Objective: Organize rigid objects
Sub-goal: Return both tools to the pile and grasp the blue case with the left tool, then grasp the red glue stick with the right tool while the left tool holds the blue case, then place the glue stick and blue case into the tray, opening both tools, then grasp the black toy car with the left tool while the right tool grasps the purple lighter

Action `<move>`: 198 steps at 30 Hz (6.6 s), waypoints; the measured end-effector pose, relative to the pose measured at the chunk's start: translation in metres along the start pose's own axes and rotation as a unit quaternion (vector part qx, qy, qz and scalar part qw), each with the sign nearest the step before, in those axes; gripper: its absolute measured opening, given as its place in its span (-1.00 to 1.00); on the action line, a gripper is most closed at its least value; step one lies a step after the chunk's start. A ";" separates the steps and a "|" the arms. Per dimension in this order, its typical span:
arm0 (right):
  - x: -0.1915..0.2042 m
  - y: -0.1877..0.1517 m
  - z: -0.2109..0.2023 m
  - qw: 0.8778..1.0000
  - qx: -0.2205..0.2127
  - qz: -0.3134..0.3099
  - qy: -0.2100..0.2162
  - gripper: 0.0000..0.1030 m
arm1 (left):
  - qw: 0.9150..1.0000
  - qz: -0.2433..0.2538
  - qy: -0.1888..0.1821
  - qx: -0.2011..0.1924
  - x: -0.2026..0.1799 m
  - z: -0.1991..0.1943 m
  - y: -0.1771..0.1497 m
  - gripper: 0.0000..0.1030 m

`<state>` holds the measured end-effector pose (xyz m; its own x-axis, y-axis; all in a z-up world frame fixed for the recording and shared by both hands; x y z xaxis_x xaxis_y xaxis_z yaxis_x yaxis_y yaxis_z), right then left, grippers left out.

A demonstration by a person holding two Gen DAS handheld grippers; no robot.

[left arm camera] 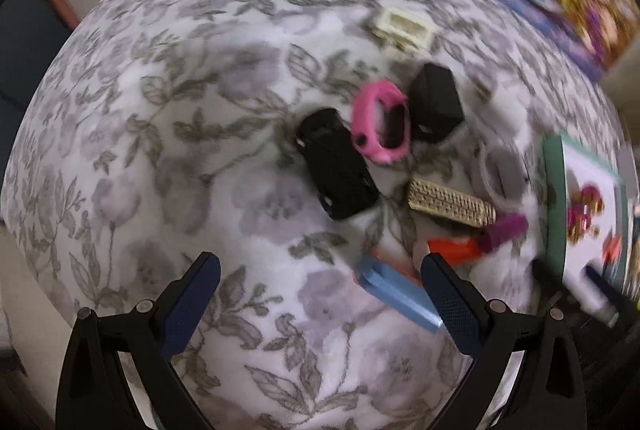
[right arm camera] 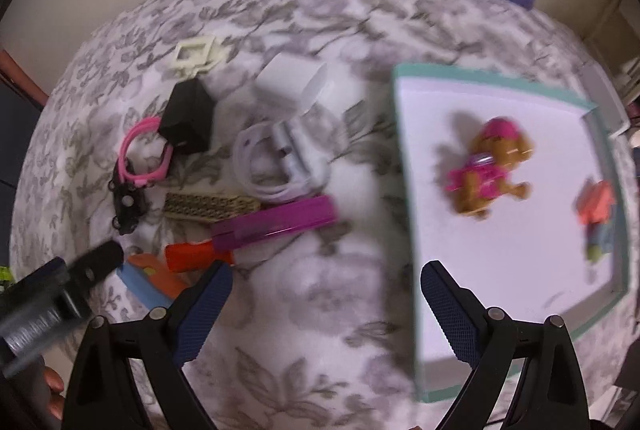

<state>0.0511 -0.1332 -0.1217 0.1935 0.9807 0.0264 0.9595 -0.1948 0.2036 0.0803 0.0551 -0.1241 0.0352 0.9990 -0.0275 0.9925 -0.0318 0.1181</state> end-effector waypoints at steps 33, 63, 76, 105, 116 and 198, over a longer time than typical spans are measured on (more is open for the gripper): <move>-0.036 0.007 -0.011 0.999 -0.006 0.049 0.006 0.88 | 0.976 0.218 0.023 0.011 -0.094 0.036 -0.025 0.45; 0.081 -0.001 0.043 0.994 0.026 -0.079 0.066 0.75 | 0.996 -0.074 -0.009 -0.046 0.051 -0.008 0.011 0.45; 0.080 -0.005 0.026 0.992 0.033 -0.073 0.102 0.56 | 0.996 -0.077 -0.003 -0.048 0.049 -0.013 0.008 0.45; -0.212 -0.005 -0.030 0.979 -0.025 0.202 -0.016 0.56 | 0.974 0.210 0.016 -0.079 -0.226 -0.049 -0.022 0.45; -0.242 -0.016 -0.023 0.977 -0.013 0.214 -0.016 0.56 | 0.962 0.265 0.014 -0.060 -0.277 -0.022 -0.043 0.45; 0.019 0.031 0.011 0.997 -0.011 0.007 0.083 1.00 | 0.994 -0.101 -0.012 -0.034 0.035 -0.008 0.057 0.77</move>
<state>0.0864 -0.1207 -0.1262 0.1686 0.9673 0.1896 0.9517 -0.2099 0.2243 0.1368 0.0883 -0.1104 -0.1609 0.9837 -0.0803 0.9695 0.1728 0.1738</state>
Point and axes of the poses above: each gripper's, at about its wrist camera, not at the fingertips, and z roughly the way its jaws point, x to its left, y to its top, the point moved 7 cm from there along z, roughly the way its jaws point, and after that the axes turned 6 degrees about x, right-handed, at the moved point
